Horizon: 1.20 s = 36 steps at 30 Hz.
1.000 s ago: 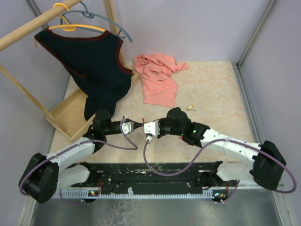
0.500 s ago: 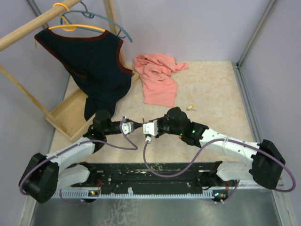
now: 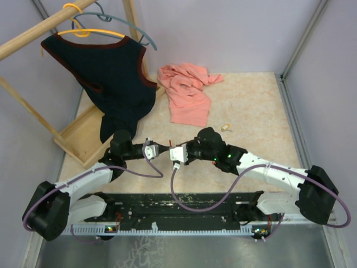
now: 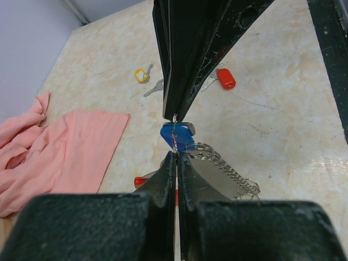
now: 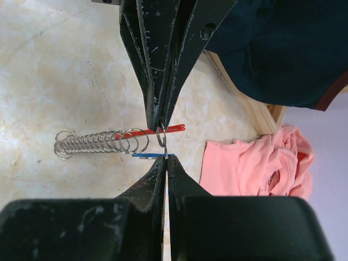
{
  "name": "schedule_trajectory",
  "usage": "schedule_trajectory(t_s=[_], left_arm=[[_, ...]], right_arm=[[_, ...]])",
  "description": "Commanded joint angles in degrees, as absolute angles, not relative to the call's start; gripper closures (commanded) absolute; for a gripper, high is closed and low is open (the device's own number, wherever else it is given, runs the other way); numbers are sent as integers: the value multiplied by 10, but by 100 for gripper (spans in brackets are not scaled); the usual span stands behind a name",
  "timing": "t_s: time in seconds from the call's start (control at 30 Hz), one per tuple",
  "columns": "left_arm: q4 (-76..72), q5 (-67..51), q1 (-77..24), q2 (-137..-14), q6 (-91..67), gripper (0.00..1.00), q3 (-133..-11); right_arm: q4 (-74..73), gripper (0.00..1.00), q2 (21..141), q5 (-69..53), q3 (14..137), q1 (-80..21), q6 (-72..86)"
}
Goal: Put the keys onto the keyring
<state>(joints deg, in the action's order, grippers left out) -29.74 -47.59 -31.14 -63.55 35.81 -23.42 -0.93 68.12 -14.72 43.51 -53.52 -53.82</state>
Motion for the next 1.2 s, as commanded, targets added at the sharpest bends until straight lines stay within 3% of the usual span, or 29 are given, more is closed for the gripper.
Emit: schedule_trajectory(t_s=[0.0, 1.17], left_arm=[[-300, -493, -314, -639, 362, 100, -251], [-298, -494, -314, -634, 369, 100, -247]], right_arm=[[11, 100, 681, -160, 445, -543, -530], [-7, 100, 665, -149, 454, -544, -495]])
